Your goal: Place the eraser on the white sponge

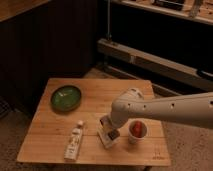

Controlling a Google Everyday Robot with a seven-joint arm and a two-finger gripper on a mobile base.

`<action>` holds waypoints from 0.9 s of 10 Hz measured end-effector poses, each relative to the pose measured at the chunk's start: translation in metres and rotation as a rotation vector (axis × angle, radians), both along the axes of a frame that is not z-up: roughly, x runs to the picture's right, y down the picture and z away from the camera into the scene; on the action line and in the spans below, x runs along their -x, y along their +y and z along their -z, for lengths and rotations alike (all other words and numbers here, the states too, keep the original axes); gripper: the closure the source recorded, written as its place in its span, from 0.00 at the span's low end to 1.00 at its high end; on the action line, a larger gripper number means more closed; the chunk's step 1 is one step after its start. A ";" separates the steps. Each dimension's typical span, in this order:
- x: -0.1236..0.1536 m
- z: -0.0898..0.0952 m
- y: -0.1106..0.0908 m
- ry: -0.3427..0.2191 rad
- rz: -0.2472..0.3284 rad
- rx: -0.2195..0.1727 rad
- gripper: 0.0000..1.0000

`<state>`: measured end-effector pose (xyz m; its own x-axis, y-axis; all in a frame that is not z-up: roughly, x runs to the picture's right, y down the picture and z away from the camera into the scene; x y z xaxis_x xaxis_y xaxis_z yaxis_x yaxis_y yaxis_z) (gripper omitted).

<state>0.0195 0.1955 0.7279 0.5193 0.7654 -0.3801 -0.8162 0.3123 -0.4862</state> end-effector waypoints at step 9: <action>-0.004 -0.004 0.013 -0.007 -0.004 0.048 0.66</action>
<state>0.0240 0.2086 0.7321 0.5188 0.7489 -0.4124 -0.8139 0.2852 -0.5061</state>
